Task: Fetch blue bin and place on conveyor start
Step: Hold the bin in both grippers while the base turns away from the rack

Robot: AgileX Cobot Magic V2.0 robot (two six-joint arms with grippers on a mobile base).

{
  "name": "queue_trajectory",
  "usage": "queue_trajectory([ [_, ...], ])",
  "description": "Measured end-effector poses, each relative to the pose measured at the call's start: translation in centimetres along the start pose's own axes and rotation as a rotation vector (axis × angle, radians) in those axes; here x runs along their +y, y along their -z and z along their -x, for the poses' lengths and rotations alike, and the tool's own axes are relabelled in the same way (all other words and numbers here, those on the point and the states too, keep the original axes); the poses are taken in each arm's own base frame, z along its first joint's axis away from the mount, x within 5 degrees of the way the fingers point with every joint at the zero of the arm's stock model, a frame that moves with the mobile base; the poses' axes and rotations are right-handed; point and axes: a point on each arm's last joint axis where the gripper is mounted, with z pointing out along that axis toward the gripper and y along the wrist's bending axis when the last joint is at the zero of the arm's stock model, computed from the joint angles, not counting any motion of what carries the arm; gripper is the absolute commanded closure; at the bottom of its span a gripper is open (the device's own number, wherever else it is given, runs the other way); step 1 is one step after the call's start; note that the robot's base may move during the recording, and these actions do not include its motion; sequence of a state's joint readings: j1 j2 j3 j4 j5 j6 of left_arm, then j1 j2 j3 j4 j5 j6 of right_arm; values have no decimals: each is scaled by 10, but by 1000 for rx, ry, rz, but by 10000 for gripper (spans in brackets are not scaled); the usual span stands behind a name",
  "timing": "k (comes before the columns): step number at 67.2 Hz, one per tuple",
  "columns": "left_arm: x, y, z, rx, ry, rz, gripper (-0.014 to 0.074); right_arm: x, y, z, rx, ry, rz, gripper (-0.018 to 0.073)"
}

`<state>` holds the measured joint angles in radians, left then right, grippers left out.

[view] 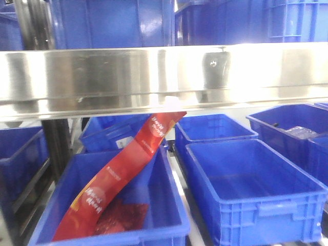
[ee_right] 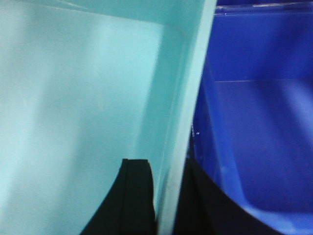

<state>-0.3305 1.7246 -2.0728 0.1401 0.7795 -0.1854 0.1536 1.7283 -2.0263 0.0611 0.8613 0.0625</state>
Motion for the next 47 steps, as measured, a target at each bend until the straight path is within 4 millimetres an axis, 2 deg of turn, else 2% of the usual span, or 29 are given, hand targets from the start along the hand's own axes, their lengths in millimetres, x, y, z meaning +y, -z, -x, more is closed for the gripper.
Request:
queue_trajectory([
  [47, 0, 0, 0, -1, -3, 3, 708, 0, 0, 0, 0, -2, 3, 710],
])
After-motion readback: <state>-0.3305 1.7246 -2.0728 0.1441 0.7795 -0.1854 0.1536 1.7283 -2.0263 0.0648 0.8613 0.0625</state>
